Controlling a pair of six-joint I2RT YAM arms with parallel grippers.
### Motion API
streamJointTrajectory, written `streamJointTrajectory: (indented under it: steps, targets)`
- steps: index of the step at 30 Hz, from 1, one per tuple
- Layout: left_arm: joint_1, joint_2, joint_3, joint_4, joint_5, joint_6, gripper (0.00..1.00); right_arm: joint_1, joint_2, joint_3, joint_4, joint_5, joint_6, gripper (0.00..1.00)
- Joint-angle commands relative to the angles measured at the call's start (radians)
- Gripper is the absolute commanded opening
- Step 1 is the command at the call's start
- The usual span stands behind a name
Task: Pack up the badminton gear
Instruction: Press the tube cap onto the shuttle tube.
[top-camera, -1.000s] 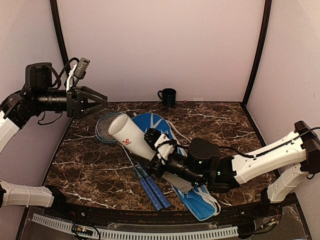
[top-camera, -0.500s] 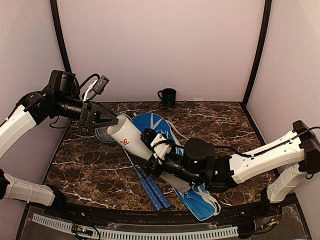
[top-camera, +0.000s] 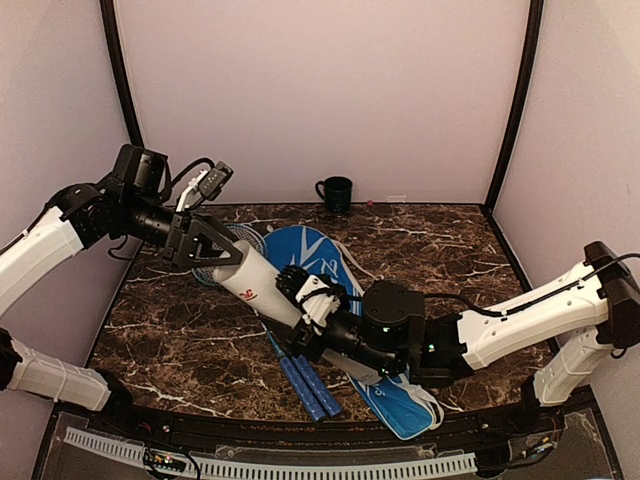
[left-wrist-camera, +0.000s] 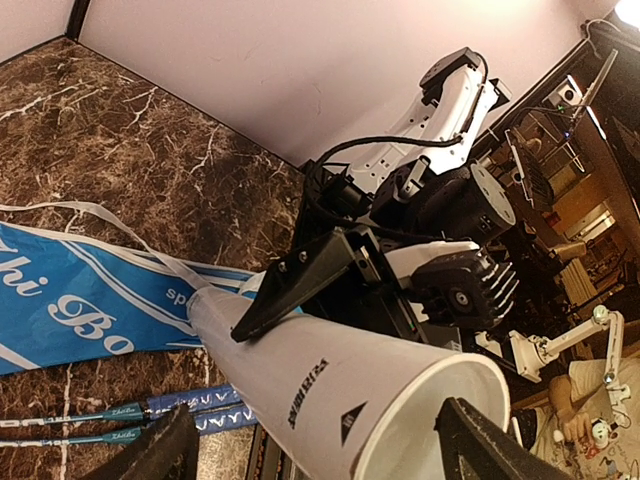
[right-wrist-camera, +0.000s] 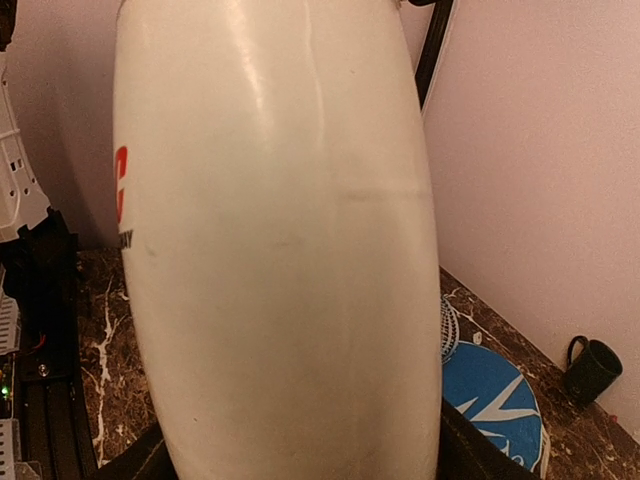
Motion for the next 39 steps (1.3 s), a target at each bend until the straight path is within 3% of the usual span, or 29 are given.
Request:
streamJointTrajectory:
  steps: [1, 12, 19, 26, 39]
  targets:
    - [-0.053, 0.051, -0.052, -0.115, -0.051, 0.073, 0.84, 0.005, 0.007, 0.042, 0.078, 0.014, 0.013, 0.71]
    - [-0.088, 0.046, -0.079, -0.113, -0.192, 0.084, 0.8, 0.005, 0.007, 0.037, 0.086, 0.026, 0.028, 0.71]
    - [-0.071, -0.125, -0.027, 0.086, -0.579, -0.04, 0.88, 0.004, -0.037, 0.069, -0.043, 0.188, -0.023, 0.71]
    - [0.001, -0.291, -0.076, 0.216, -0.825, -0.151, 0.94, -0.022, -0.114, 0.139, -0.189, 0.354, -0.104, 0.71]
    - [0.128, -0.274, -0.188, 0.231, -0.717, -0.19, 0.97, -0.191, -0.211, 0.211, -0.452, 0.519, -0.107, 0.69]
